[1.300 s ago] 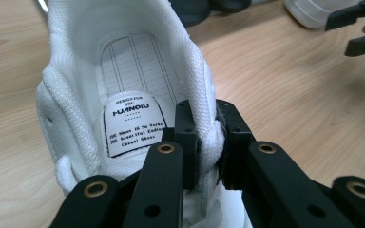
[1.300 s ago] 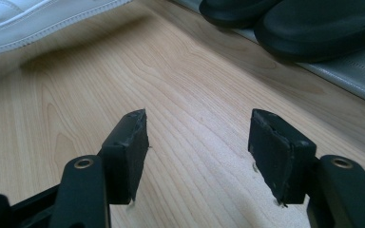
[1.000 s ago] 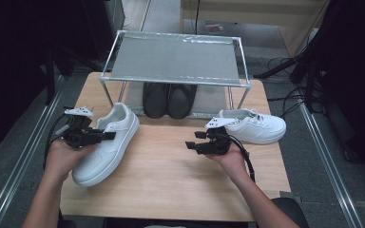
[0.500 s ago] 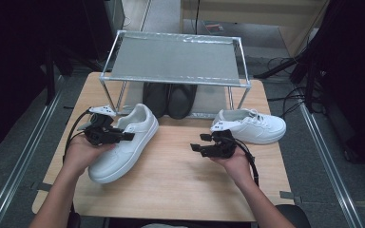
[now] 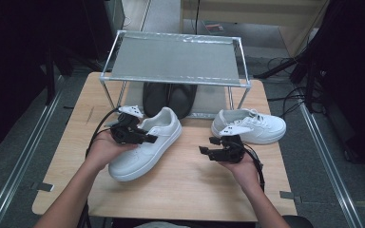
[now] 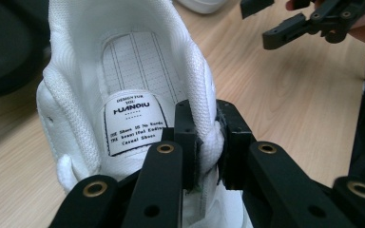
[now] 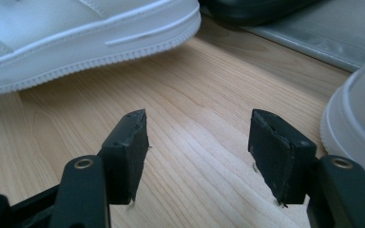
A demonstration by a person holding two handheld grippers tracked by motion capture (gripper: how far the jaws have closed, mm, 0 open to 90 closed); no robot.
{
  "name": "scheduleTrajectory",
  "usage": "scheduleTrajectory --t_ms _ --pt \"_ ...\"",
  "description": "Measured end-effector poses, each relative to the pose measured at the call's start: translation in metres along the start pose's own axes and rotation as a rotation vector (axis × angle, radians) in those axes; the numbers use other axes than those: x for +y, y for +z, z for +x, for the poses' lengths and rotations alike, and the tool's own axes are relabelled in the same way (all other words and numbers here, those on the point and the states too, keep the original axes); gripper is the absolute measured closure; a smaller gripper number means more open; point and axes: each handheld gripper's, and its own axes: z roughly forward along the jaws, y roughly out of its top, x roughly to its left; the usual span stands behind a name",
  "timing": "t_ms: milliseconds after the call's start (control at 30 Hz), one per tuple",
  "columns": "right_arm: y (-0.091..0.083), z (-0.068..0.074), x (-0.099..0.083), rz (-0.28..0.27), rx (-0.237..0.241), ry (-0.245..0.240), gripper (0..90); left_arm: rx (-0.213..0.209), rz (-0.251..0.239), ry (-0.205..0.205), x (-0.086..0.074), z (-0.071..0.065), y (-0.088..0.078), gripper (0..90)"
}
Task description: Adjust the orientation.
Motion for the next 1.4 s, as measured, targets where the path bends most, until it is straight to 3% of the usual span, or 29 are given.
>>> scheduleTrajectory --t_ms 333,500,600,733,967,1100,1133,1267,1400 --pt "-0.008 -0.001 -0.003 -0.017 -0.011 0.020 39.9 -0.045 0.023 0.038 0.010 -0.019 0.035 81.1" --pt "-0.008 0.000 -0.002 -0.023 -0.003 0.017 40.2 -0.084 0.044 0.039 0.009 -0.026 0.054 80.7" --pt "-0.009 0.001 -0.002 -0.029 0.022 0.029 44.7 -0.104 0.061 0.058 0.008 -0.029 0.063 80.7" --pt "-0.010 0.002 -0.001 -0.043 0.034 0.031 47.3 -0.143 0.056 0.031 0.001 -0.030 0.075 80.1" --pt "-0.010 0.008 0.004 -0.044 0.071 0.005 53.4 -0.148 0.036 0.012 -0.001 -0.029 0.073 74.5" --pt "-0.009 0.011 0.008 -0.044 0.086 -0.005 54.1 -0.112 0.036 0.025 0.000 -0.032 0.064 62.1" --pt "-0.007 0.013 0.011 -0.055 0.089 -0.019 50.7 -0.086 0.021 0.032 -0.001 -0.033 0.054 59.6" --pt "-0.004 0.015 0.018 -0.061 0.108 -0.027 55.6 -0.052 -0.013 0.018 -0.005 -0.036 0.035 61.7" --pt "-0.002 0.017 0.024 -0.070 0.140 -0.032 64.2 -0.025 -0.010 0.023 -0.011 -0.044 0.025 72.1"
